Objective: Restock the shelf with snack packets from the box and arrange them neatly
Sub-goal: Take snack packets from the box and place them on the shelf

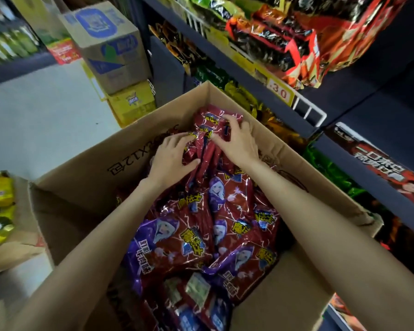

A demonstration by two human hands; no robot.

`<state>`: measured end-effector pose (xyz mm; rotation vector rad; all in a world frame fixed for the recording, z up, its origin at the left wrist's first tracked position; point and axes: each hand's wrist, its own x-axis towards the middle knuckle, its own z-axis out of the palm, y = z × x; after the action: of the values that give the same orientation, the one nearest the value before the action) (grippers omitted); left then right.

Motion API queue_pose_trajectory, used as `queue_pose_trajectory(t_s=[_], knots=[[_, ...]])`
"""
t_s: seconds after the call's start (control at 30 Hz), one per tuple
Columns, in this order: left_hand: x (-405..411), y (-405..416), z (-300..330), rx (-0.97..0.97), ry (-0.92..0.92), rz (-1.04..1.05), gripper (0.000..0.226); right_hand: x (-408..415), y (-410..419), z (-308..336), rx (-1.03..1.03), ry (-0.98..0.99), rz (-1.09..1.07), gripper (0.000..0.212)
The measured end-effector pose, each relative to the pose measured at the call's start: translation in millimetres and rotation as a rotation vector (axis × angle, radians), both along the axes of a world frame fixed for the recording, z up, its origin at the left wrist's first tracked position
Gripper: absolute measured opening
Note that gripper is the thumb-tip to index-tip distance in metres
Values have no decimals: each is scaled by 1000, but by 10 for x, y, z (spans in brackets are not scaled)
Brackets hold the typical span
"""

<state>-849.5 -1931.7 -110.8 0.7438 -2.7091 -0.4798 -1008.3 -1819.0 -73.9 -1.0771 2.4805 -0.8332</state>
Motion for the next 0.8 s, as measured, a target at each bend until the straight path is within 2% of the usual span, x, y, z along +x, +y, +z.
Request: queue_pose_trajectory(t_s=[0.07,0.23,0.33,0.63,0.7,0.8], knots=[[-82,-29,-8,-3,23,-9,60,-30,-95,6,-23,10,-44,47],[-308,-36,50,31,-2,-22,63,-98,-220,55,8,162,-68,38],[-412,7,116,-15,1,-28,60,-121,-203,110,-24,197,-101,23],[-423,63,189,-77,59,-82,51,-17,631,277,-113,301,-155,15],[-435,163,288,24,120,-98,54,6,859,330,-133,289,-139,13],[-447,417,472,369,133,-166,72,52,1220,449,-215,235,-125,8]])
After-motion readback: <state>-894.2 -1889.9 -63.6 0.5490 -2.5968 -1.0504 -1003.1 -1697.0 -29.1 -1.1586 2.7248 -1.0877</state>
